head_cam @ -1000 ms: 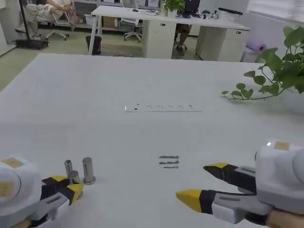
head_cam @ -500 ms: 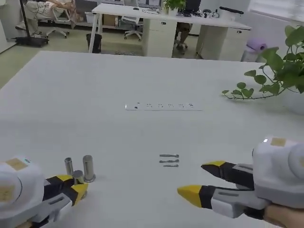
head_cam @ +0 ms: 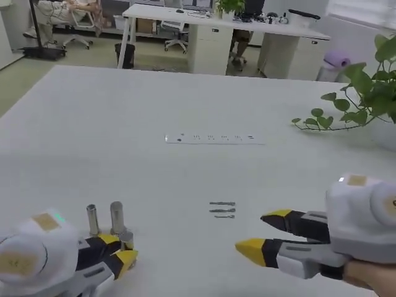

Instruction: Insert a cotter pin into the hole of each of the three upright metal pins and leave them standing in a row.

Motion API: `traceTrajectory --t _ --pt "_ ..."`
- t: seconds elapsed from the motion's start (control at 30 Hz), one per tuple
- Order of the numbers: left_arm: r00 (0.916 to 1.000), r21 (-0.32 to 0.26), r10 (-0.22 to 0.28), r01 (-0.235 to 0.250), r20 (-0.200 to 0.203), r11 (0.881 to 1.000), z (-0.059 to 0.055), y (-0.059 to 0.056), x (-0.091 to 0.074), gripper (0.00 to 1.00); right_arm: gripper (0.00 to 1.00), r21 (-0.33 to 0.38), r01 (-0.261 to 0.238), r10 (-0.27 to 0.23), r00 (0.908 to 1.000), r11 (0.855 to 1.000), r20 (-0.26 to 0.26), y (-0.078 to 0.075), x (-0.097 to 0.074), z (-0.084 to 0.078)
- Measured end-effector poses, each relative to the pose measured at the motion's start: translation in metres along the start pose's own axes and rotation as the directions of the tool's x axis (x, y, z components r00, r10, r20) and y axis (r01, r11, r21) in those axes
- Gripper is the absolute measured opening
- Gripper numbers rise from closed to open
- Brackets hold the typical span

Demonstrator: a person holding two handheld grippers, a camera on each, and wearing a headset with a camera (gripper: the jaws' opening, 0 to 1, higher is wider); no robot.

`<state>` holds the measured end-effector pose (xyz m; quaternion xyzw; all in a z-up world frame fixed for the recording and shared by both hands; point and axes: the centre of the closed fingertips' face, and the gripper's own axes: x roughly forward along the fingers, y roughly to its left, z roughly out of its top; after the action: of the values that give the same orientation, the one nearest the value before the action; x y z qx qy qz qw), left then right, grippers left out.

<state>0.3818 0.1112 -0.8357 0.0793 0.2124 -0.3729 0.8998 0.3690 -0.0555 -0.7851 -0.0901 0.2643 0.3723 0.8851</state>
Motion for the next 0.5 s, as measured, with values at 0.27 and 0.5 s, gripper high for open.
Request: traceTrajectory --t 0.27,0.5 --pt "0.9982 0.023 -0.059 0.059 0.003 0.998 0.001 -0.020 0.004 0.11 0.45 -0.023 -0.016 0.016 0.9994 1.000 -0.030 -0.003 0.004 -0.001" --pt "0.9950 0.036 -0.100 0.099 0.008 0.994 0.003 -0.035 0.007 0.11 0.44 -0.023 -0.022 0.021 0.9990 1.000 -0.040 -0.005 0.007 -0.001"
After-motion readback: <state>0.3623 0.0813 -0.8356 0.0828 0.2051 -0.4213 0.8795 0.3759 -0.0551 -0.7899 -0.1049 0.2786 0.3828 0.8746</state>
